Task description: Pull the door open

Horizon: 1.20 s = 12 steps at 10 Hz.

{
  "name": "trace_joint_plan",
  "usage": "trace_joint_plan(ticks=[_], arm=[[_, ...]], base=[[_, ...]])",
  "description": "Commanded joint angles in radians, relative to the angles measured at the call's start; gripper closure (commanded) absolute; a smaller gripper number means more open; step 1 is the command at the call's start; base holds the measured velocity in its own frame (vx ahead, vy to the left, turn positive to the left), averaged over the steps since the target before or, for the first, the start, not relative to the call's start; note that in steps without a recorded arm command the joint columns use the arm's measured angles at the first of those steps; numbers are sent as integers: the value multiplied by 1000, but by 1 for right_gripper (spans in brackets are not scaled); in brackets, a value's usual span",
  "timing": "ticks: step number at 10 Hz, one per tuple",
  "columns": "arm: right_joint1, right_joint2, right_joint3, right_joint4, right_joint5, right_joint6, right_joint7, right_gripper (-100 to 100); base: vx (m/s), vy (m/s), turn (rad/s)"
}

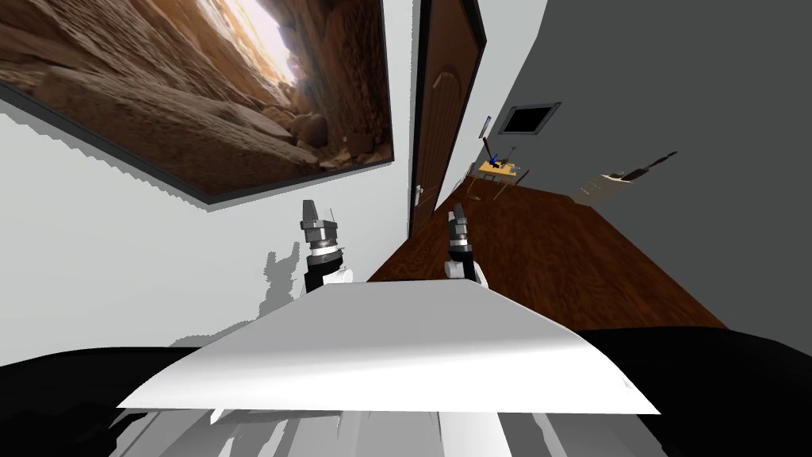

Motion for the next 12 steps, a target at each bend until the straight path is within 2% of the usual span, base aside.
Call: trace_joint_plan(ticks=[1,12], arm=[[-17,-11,4,35,14,-13,16,-100],[-158,-86,31,299,121,-90,130,-100]], base=[[90,-37,43],[94,-56,45]])
